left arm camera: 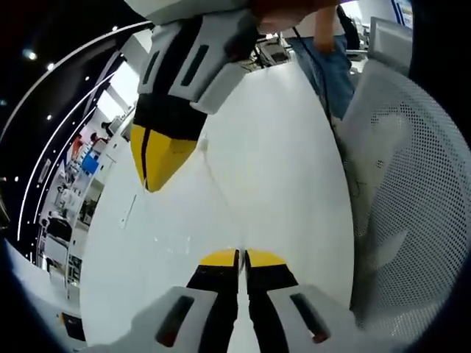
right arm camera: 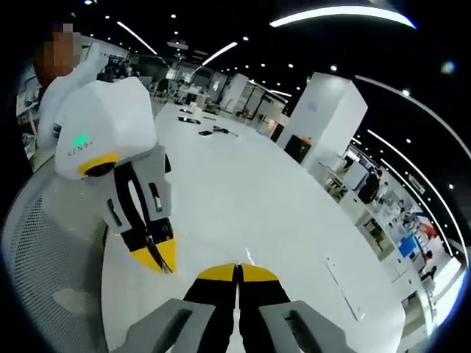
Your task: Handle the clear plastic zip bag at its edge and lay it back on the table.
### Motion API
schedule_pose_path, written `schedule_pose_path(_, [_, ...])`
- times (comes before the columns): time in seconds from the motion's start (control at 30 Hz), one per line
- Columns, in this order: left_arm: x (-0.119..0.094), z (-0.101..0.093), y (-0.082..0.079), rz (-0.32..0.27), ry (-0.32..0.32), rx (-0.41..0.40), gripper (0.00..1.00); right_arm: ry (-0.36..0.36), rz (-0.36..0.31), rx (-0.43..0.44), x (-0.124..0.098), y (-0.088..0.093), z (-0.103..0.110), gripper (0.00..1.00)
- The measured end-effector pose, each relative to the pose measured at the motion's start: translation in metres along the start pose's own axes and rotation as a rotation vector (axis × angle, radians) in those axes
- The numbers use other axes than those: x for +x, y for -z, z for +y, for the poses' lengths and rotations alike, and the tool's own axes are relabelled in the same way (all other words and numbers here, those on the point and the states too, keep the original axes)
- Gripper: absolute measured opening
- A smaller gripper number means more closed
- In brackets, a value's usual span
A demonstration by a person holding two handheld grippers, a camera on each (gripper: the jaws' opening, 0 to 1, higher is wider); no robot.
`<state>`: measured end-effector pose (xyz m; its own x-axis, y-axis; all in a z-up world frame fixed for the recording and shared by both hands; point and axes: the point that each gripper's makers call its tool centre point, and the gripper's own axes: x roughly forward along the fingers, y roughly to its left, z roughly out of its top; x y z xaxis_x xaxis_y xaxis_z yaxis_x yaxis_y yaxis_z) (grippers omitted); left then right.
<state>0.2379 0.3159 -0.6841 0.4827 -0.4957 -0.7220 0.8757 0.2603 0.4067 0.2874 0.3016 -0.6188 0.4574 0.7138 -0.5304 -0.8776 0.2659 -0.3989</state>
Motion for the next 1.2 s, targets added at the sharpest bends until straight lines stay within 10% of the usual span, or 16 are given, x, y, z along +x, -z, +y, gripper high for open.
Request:
schedule_pose_path(0.77, [-0.001, -0.002, 0.003, 0.039, -0.027, 0.076, 0.0, 0.061, -0.012, 0.028, -0.002, -0.007, -0.01, 0.0])
schedule_pose_path(1.2, [0.007, -0.012, 0.024, 0.032, -0.006, -0.144, 0.0, -0.012, 0.027, 0.035, 0.009, 0.011, 0.015, 0.0])
